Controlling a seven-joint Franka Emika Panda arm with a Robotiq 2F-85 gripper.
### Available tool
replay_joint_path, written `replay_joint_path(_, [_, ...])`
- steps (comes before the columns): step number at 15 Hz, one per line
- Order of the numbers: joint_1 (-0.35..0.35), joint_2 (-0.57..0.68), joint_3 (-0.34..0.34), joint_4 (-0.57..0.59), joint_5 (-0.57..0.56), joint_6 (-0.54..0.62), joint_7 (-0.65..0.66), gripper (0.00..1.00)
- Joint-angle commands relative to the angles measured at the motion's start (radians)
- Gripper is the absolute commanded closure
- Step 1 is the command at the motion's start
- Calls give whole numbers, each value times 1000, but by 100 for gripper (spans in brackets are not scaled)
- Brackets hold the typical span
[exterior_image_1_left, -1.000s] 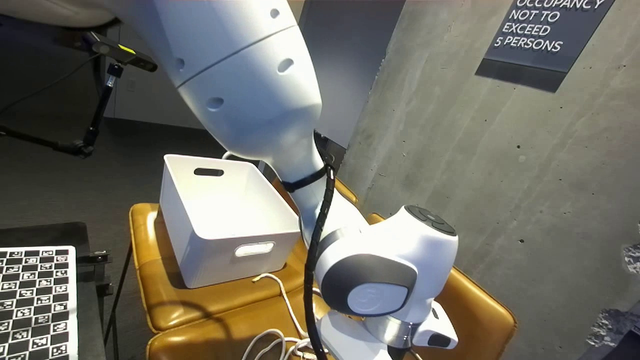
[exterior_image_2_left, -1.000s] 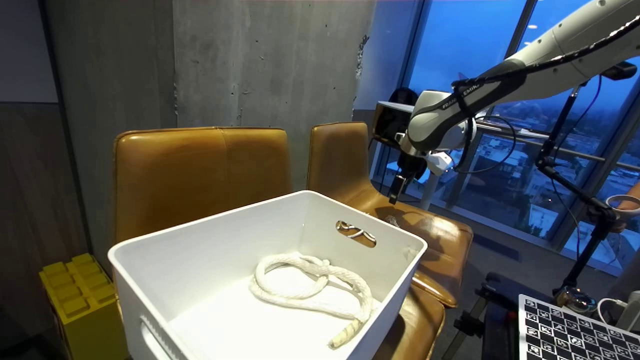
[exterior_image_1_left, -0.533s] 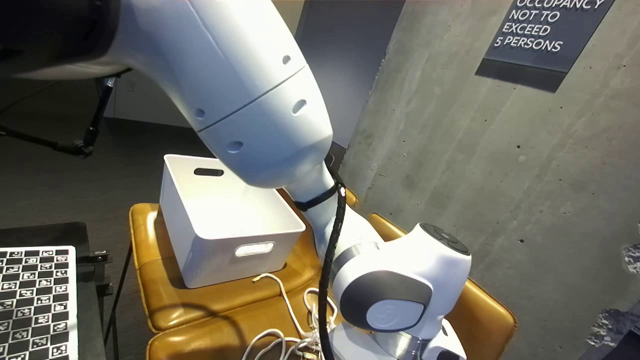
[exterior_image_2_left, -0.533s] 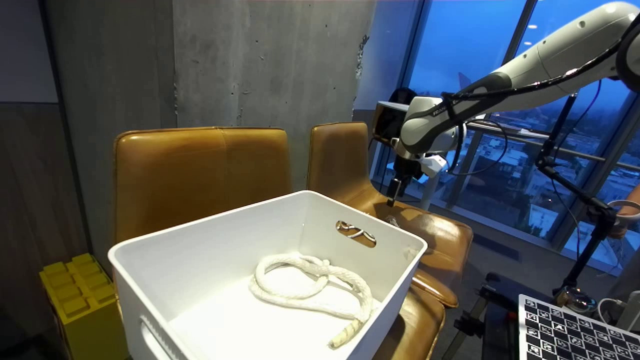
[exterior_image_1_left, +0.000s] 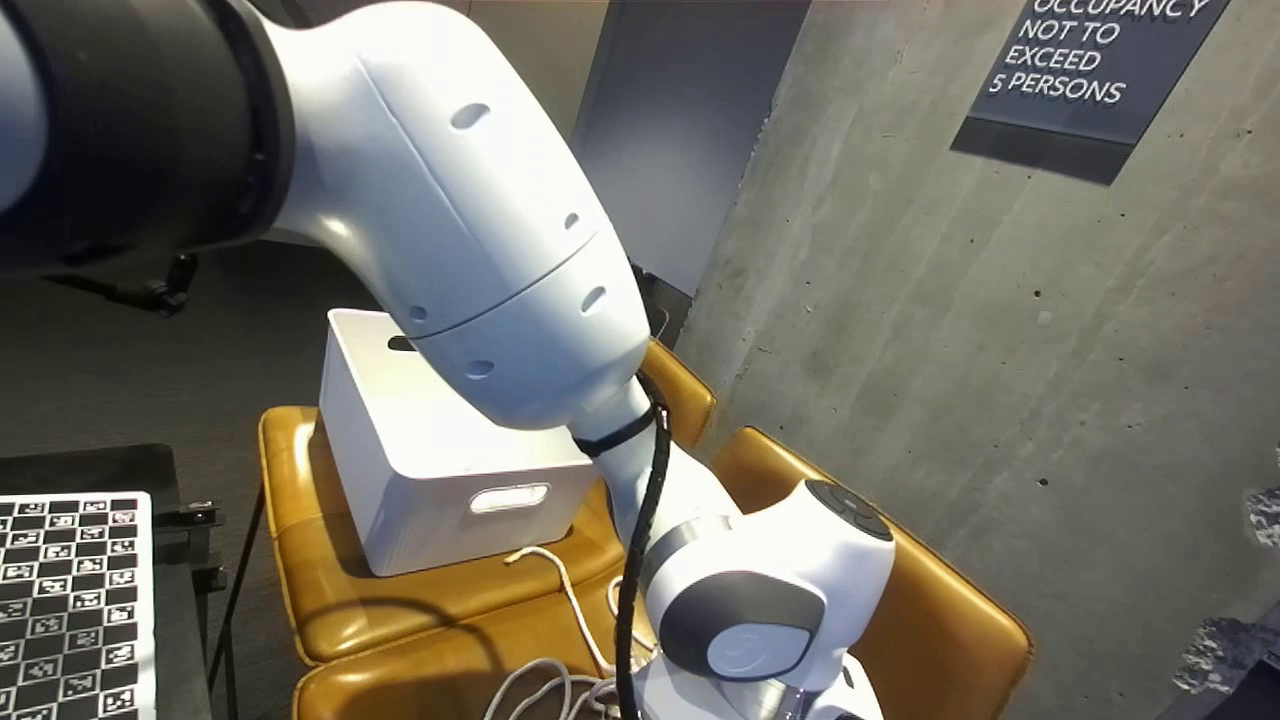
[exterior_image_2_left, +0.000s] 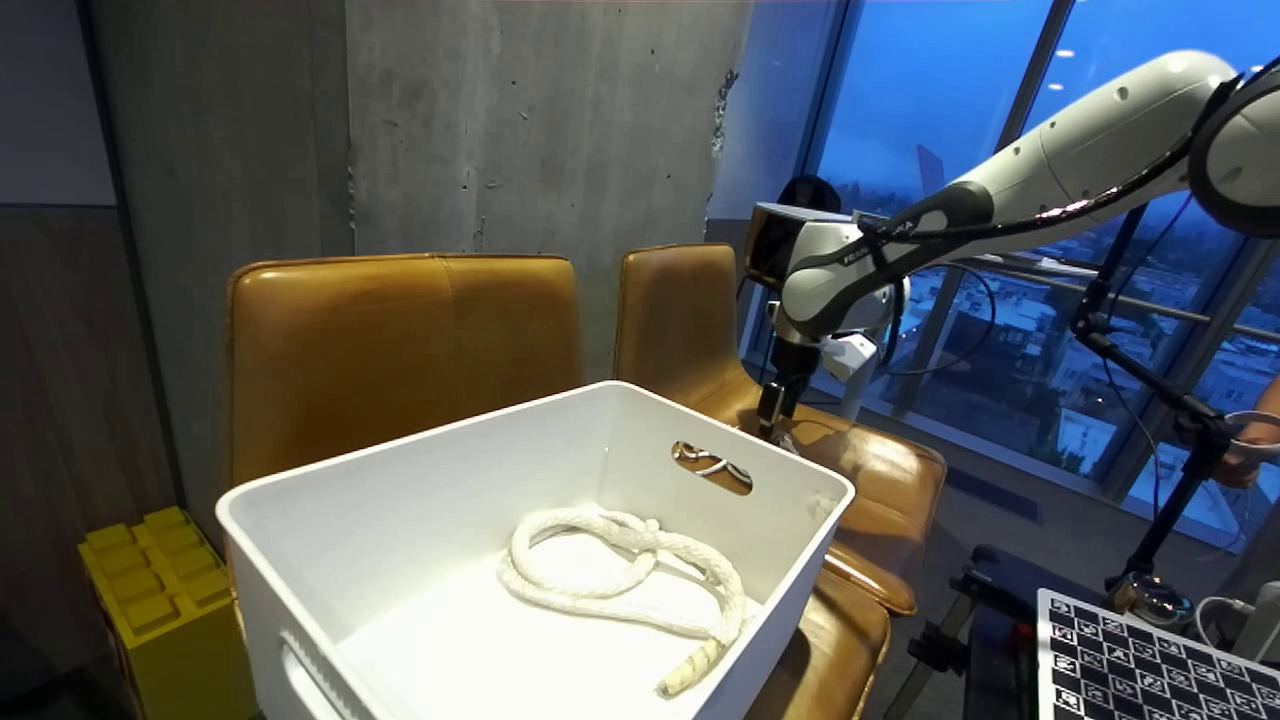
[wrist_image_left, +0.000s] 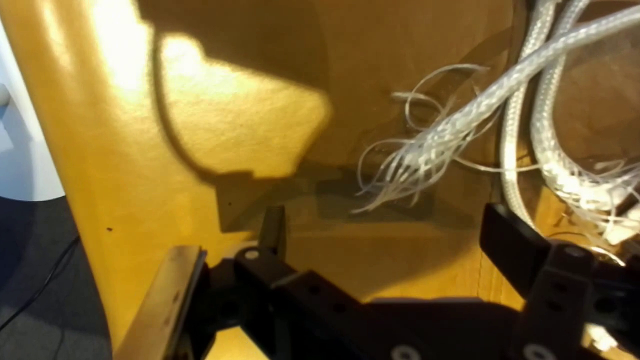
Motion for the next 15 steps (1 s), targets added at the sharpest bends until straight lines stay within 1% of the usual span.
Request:
replay_joint_path(1, [10,44,-4,55,-24,-16,45,26])
replay_joint_path(2, [15,45,-6,50,-28,-13,54,31])
replay_joint_path(5, [32,28,-17,13,-40,5,83,57])
replay_joint_path(9, [56,-6,-35,-59,-70,53,111,85])
replay_joint_path(10, [60,-11,-38,-70,-78,61,115,94])
replay_joint_path(11, [65,-15,-43,-78,-84,70,122,98])
replay_joint_path(12, [69,-18,-50,-79,-89,72,130,100])
replay_joint_path(15, [81,-36,-70,-84,-101,70,155,100])
